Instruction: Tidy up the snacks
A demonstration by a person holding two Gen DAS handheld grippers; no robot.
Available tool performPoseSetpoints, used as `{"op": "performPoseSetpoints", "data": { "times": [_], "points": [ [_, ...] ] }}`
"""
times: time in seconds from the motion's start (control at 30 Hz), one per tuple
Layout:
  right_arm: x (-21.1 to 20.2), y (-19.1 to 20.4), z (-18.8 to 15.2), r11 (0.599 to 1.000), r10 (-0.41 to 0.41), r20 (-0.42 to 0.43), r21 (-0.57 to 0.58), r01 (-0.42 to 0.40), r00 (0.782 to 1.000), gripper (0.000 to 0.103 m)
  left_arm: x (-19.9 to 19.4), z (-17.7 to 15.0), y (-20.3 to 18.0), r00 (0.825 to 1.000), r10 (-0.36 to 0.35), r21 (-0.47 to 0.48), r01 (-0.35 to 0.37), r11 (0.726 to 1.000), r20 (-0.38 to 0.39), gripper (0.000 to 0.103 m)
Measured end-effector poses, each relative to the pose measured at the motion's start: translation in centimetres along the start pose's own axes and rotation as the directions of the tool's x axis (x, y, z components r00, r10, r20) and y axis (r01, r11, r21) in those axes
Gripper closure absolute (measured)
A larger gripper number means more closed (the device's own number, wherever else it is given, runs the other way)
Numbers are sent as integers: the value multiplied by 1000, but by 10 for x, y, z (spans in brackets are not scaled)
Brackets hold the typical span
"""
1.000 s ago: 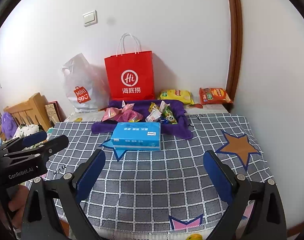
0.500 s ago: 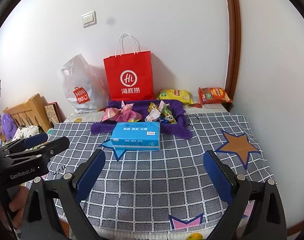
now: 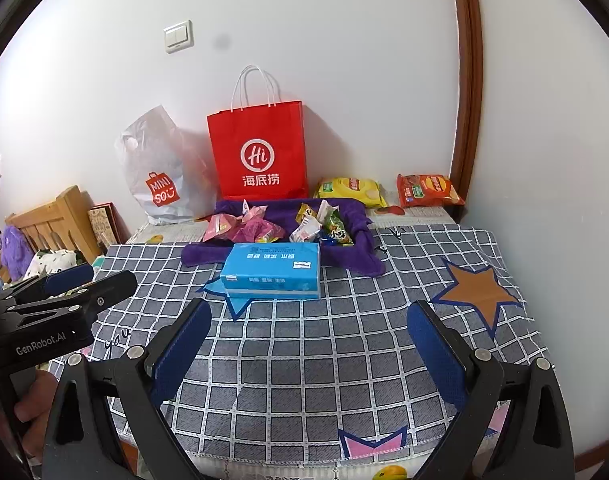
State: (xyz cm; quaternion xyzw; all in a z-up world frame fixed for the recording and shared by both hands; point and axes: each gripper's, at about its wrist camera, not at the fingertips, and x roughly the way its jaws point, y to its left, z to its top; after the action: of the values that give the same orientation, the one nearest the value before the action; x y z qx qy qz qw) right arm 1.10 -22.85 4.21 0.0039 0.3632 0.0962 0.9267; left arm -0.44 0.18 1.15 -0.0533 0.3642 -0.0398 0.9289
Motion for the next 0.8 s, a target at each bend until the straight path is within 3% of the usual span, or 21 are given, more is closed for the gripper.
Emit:
{"op": "performPoseSetpoints", "data": {
  "times": [0.8],
  "points": [
    [-2,-2,-1,1000,9,13,9,-9,1000,5,-4,-1,2,1000,5,1,-5,1000,7,23]
  ]
}}
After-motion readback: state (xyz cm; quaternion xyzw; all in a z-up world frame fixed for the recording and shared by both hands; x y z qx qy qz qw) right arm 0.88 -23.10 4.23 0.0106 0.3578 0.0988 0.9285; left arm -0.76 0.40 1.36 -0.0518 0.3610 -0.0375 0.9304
